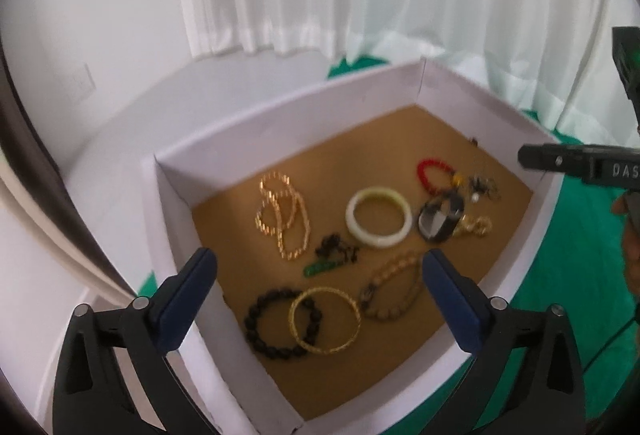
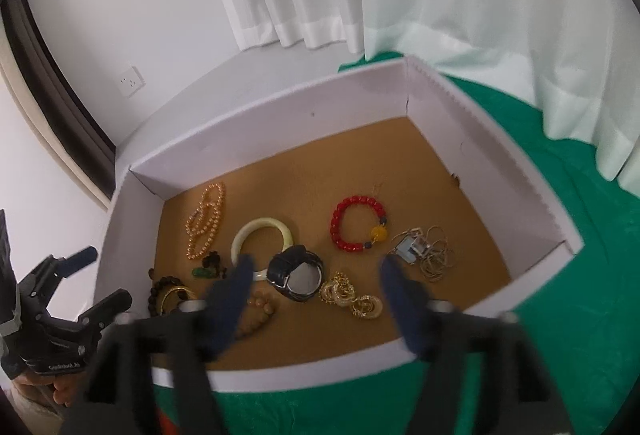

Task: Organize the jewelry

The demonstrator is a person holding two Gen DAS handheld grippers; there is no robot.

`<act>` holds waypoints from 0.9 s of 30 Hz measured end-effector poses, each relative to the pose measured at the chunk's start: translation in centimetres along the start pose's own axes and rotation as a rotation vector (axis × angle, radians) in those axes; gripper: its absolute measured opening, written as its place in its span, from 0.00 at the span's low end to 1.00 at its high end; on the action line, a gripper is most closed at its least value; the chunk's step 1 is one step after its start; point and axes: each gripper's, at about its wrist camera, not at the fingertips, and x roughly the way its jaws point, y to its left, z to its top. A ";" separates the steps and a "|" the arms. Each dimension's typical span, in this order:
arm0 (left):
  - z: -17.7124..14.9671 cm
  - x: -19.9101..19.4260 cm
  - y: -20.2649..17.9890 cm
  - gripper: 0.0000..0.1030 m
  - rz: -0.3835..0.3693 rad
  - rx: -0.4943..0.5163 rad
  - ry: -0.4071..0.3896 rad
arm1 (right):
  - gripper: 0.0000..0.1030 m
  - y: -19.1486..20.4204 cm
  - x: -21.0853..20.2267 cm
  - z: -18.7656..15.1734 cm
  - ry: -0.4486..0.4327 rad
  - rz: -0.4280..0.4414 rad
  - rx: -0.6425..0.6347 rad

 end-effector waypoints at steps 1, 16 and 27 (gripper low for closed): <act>0.2 -0.2 -0.4 0.99 0.015 -0.002 -0.007 | 0.70 0.2 -0.3 0.1 0.008 -0.014 -0.008; 0.3 -1.1 -1.2 0.99 0.104 -0.171 0.171 | 0.82 1.8 -0.7 -1.1 0.049 -0.135 -0.071; 0.0 -1.0 -0.1 0.99 0.161 -0.214 0.223 | 0.82 5.1 -1.1 -1.9 0.088 -0.151 -0.192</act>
